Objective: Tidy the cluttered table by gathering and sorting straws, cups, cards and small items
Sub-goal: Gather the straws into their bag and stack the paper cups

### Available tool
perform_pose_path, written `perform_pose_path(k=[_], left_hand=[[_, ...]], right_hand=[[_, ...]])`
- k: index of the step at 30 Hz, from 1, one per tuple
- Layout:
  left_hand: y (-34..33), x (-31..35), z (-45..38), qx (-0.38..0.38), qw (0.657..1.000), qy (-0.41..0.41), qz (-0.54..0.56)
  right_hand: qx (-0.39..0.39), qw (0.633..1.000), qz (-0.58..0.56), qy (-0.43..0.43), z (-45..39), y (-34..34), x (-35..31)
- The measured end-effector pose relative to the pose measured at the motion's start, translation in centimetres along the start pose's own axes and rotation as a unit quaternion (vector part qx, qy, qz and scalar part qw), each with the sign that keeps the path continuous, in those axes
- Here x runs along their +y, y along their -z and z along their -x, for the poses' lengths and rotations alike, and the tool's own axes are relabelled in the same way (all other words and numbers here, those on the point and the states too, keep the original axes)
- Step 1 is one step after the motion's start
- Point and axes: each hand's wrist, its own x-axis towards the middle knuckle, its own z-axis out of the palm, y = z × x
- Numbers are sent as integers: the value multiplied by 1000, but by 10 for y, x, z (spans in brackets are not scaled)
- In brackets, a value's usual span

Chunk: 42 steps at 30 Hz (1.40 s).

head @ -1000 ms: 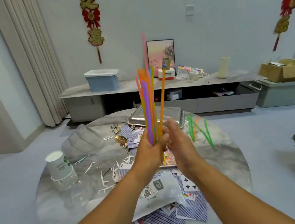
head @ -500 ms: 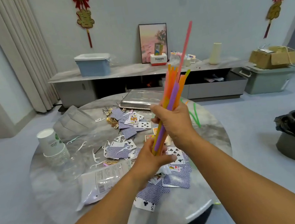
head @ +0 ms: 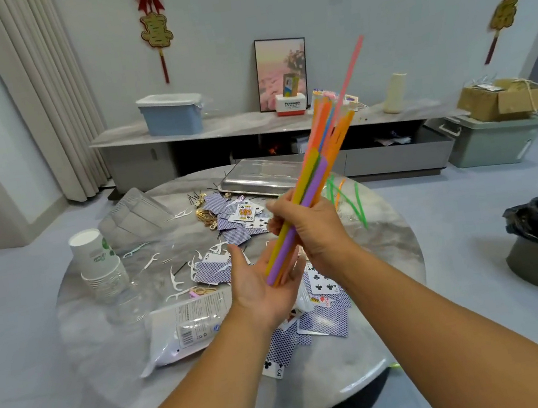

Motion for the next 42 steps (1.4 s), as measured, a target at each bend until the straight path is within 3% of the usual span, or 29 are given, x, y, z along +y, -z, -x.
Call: perform_pose_path(k=[3,6,8,9,11,13,15,16,17,21,22,24,27,30,32,38,42], left_hand=[[-6,4,-5,-4,999,-12,-43],[-2,10,-13,8,995,-31,-100],[6,12,-17,61,958,-103,-262],[12,15,-17,97,904,-150,-388],[29,20,-19,82,772,-199,-598],[45,23,-26,13,651,-140,-746],[49,19,-37,-11,469,-74,-880],[49,16,-41,-10,407,-62,-911],[48,12,-46,-12,372,-52,-927],[47,1,-65,-1,308,-46,-950],[46,1,-67,10,303,-49,-952],[42,6,-69,32,337,-74,-938],[27,26,-65,36,431,-135,-892],[7,57,-50,-5,545,-143,-826],[-3,76,-37,-33,604,-151,-782],[-8,96,-8,-82,664,-197,-717],[-4,98,0,-92,679,-203,-699]], right_hand=[[-20,1000,0,-14,1,0,7],[11,1000,14,-7,-4,2,8],[44,999,14,4,-12,9,7],[66,998,15,7,-16,14,5],[113,993,25,4,-25,27,4],[146,989,36,-5,-32,40,5],[157,987,38,-16,-38,50,10],[157,987,38,-23,-39,53,13],[155,987,37,-30,-41,55,15],[137,989,4,-58,-49,60,21],[133,989,-12,-66,-51,61,22],[129,987,-51,-86,-53,64,23],[135,972,-150,-122,-57,65,20],[140,939,-271,-156,-58,60,11],[128,916,-339,-169,-57,51,5],[62,896,-411,-158,-42,8,-5],[61,910,-393,-114,-38,-12,-12]])
